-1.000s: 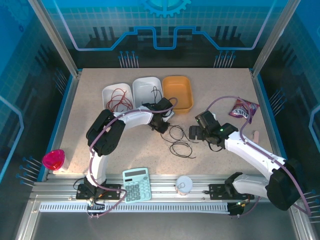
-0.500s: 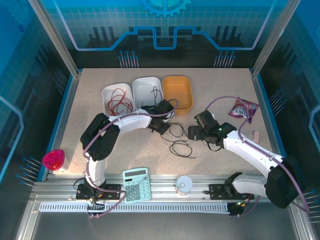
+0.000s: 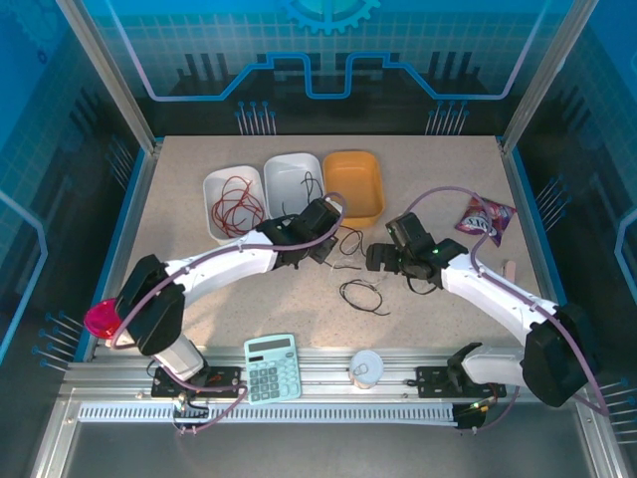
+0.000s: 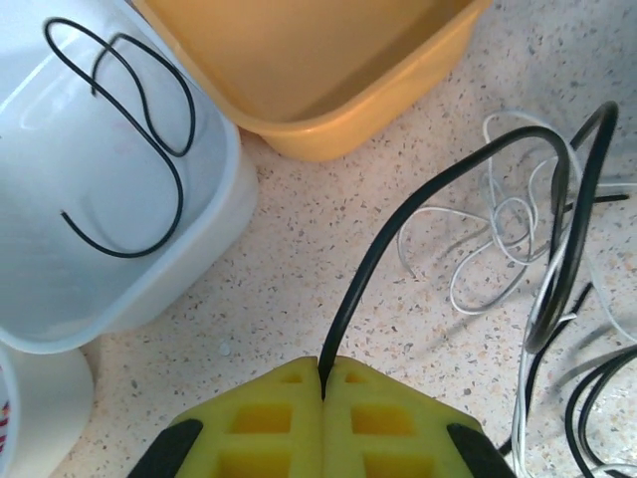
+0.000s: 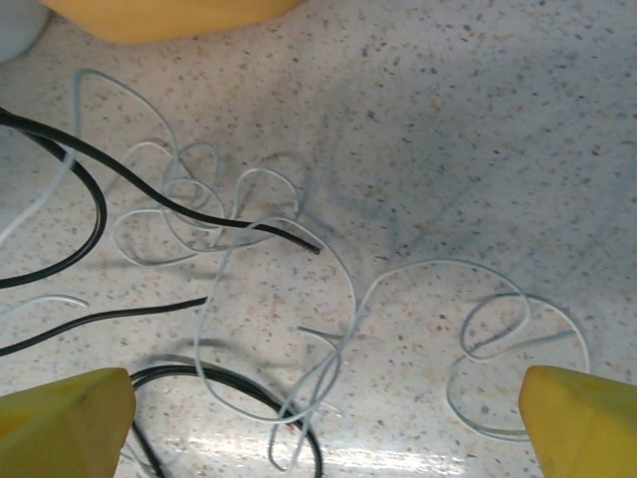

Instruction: Untangle the cables

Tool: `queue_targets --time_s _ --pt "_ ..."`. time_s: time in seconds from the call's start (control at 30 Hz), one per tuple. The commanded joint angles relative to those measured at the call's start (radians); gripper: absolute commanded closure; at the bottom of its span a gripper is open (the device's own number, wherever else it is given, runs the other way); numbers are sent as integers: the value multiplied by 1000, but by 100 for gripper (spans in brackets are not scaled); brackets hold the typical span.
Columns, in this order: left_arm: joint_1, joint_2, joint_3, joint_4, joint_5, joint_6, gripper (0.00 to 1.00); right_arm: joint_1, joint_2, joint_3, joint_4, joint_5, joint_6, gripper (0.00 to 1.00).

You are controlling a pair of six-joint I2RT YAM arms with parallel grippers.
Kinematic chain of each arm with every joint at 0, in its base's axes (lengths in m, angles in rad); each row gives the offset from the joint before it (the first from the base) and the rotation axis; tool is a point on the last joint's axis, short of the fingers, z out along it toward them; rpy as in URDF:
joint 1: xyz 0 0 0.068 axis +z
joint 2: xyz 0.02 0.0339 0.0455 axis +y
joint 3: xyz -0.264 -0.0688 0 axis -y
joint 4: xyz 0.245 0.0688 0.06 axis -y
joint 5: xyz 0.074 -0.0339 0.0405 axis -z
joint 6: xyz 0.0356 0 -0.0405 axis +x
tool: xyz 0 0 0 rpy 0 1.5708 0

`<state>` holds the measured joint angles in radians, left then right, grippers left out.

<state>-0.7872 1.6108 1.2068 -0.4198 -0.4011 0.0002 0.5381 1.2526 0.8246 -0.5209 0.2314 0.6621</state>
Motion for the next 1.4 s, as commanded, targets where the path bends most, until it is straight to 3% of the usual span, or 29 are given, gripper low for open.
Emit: queue_targets --time_s 0.0,0.4,0.87,1.17,1.37 --pt "-23 -78 -31 61 -39 23 100 -17 -1 13 54 -53 -7 0" --pt "-77 -203 -40 138 -107 147 100 -38 -102 -42 120 -100 -12 0" --pt "-180 -282 -98 385 -242 432 100 -46 -258 -117 200 -105 -17 0" --pt "-205 -275 -105 435 -276 512 100 -69 -361 -149 151 -78 -46 0" --pt "-204 -287 -191 581 -276 628 100 -107 -436 -154 99 -95 -84 3"
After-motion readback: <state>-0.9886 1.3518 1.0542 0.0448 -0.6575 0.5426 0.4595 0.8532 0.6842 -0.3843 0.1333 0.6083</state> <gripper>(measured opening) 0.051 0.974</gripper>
